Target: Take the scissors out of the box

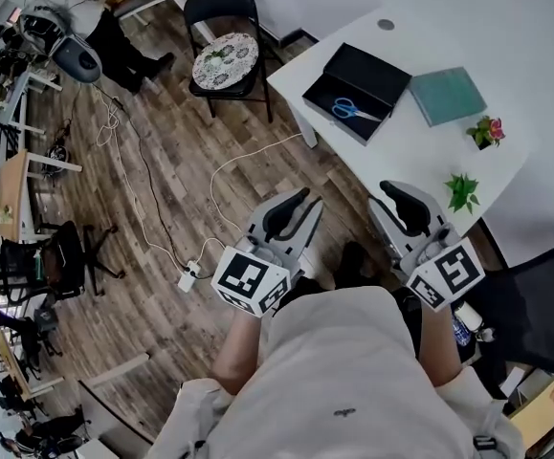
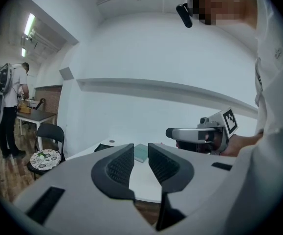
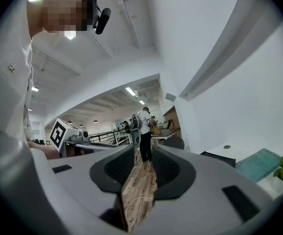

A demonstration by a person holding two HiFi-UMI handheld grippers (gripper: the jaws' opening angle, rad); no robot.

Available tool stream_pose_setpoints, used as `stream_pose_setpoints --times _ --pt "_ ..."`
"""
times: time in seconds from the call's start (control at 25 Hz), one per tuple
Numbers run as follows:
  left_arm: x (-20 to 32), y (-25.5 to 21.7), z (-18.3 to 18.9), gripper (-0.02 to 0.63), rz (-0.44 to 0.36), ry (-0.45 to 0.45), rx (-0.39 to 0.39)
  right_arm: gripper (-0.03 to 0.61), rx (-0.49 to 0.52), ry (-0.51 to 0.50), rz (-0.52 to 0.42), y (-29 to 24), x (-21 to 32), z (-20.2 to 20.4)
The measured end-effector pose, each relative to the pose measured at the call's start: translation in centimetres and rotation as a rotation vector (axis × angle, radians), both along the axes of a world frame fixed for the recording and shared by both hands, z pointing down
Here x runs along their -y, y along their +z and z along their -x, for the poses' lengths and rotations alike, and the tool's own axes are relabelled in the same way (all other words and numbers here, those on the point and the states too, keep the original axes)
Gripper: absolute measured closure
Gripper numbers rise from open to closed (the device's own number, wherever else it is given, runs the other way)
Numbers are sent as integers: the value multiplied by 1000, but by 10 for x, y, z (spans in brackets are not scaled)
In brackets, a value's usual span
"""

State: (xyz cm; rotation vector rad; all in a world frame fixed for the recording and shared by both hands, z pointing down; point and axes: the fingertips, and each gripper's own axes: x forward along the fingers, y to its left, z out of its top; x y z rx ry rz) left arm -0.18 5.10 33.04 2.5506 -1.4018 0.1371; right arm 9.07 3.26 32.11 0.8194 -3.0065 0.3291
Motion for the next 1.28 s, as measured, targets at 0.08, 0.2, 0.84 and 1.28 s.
stream_pose_setpoints --times 0.08,0.2,0.84,1.28 --pt "2 3 -3 514 8 -17 1 460 1 -18 7 3 4 -2" --pt "6 6 -1 514 20 -35 15 460 1 -40 16 6 11 0" --pt "79 14 51 506 25 -9 5 469 -72 24 81 28 77 37" --pt "170 9 86 506 26 141 3 469 -143 147 84 26 160 76"
